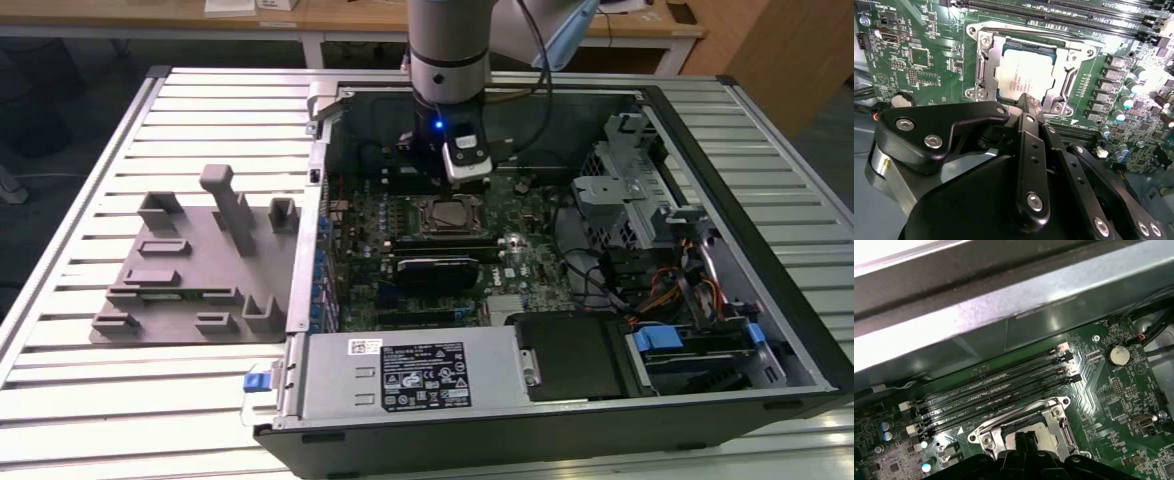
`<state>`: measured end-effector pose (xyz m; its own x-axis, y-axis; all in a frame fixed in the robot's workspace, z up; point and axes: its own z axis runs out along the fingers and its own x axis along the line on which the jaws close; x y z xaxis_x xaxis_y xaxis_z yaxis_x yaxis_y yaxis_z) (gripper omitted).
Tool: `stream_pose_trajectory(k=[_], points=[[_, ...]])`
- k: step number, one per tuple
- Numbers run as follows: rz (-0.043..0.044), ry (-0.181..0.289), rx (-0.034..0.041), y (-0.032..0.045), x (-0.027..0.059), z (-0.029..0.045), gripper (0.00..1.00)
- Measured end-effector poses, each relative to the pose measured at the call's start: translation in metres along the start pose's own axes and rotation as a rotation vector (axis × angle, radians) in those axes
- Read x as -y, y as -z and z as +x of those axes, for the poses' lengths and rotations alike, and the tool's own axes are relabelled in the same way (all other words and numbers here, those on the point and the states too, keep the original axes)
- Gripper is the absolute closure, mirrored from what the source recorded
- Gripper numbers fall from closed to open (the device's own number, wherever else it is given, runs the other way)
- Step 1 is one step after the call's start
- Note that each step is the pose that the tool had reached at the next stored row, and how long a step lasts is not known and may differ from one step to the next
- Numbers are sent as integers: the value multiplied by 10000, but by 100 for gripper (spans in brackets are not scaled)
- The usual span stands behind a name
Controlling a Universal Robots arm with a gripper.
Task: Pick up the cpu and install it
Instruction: 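Install the first cpu locking lever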
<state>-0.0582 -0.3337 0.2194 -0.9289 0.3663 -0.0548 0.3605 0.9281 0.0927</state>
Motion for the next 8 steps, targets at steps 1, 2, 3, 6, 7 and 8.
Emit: stream_pose_trajectory(k=[1,2,3,6,7,8], points=[[2,0,2,4,0,-1,89],[4,0,3,7,-1,-1,89],[7,1,5,10,-1,-2,89],[16,2,6,21,-2,-2,89],[17,2,7,25,-2,-3,89],[17,2,7,30,-3,-4,89]])
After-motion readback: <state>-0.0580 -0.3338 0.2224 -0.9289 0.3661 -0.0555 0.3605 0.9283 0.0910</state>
